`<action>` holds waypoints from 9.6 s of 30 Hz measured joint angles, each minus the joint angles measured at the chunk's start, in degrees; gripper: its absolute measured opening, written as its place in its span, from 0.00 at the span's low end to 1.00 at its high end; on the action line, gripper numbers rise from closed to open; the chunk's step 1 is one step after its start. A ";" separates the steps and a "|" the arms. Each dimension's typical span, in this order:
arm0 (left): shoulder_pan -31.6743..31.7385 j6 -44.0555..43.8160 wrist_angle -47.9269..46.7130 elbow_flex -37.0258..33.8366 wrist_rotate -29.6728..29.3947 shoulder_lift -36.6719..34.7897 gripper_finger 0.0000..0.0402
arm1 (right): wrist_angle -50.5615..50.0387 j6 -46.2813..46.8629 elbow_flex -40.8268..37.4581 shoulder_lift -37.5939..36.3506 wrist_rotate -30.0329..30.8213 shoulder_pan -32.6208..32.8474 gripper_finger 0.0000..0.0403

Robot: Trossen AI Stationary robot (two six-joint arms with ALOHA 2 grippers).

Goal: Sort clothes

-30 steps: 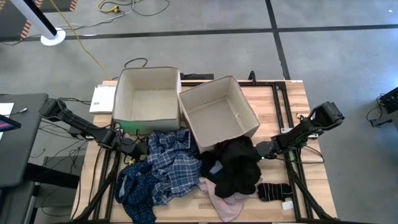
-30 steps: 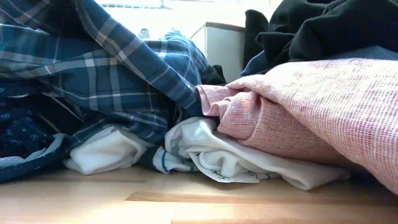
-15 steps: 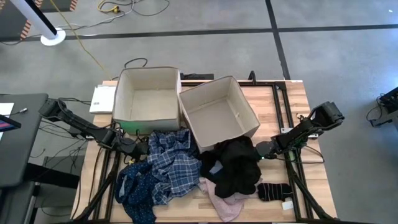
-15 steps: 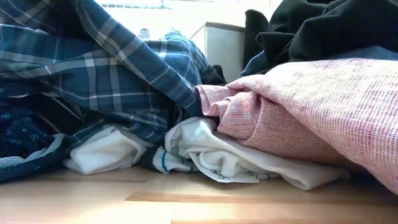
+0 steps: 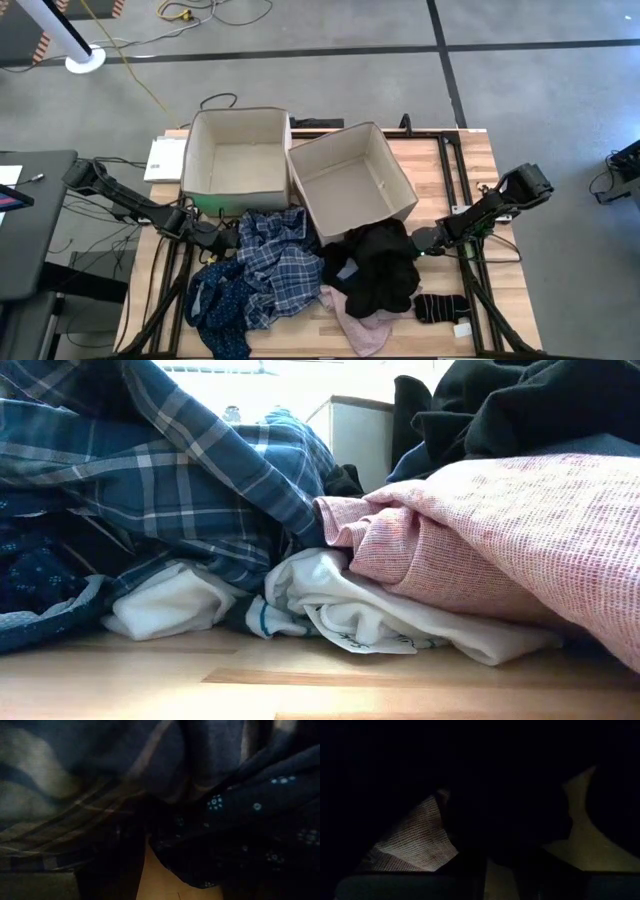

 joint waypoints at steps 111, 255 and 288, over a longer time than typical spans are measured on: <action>0.02 -0.02 -0.13 0.00 0.00 0.00 0.53 | 1.66 -0.06 1.49 0.02 0.06 -0.17 0.25; -8.90 -0.80 18.25 6.64 7.44 -2.32 0.37 | 2.11 -2.02 1.53 0.00 7.01 -3.34 0.25; -7.35 16.85 -44.04 51.98 -28.95 12.92 0.64 | 2.14 -2.20 1.53 0.00 8.28 -6.90 0.25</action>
